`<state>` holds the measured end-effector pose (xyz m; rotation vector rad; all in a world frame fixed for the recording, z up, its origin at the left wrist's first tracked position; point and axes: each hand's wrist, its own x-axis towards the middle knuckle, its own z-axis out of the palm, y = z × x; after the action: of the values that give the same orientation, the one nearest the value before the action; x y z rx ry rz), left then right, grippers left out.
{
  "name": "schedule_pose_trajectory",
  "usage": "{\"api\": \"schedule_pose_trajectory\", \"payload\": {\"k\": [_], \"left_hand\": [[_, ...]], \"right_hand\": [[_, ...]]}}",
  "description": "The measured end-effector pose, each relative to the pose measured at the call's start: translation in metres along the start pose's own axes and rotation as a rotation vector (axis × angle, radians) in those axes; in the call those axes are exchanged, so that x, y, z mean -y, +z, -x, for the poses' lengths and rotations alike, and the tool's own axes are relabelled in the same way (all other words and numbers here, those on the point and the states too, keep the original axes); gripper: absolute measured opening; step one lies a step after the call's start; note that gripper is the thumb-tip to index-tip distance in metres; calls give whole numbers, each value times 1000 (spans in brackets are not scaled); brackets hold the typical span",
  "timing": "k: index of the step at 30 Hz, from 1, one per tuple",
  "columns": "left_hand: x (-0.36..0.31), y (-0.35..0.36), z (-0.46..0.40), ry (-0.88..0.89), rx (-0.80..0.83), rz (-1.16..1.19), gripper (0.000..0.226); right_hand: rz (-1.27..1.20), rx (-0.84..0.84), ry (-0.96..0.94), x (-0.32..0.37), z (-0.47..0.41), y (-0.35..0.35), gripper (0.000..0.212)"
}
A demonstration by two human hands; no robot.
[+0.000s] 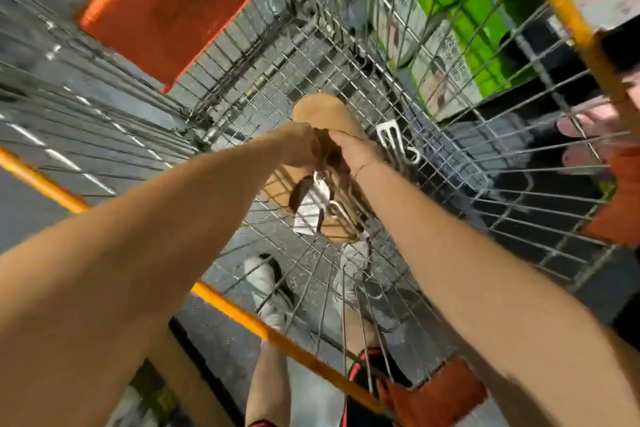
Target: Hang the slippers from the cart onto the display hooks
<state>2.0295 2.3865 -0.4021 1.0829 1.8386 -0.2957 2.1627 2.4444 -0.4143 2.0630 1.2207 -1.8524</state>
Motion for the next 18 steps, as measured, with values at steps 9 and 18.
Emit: {"api": "schedule_pose_trajectory", "payload": {"k": [9,18], "left_hand": [[10,24,-1,18,1,109,30],[24,9,-6,-96,-158,217,15]], "right_hand": [[-91,-102,18,-4,1,11,27],[-73,-100,4,-4,6,6,23]]}}
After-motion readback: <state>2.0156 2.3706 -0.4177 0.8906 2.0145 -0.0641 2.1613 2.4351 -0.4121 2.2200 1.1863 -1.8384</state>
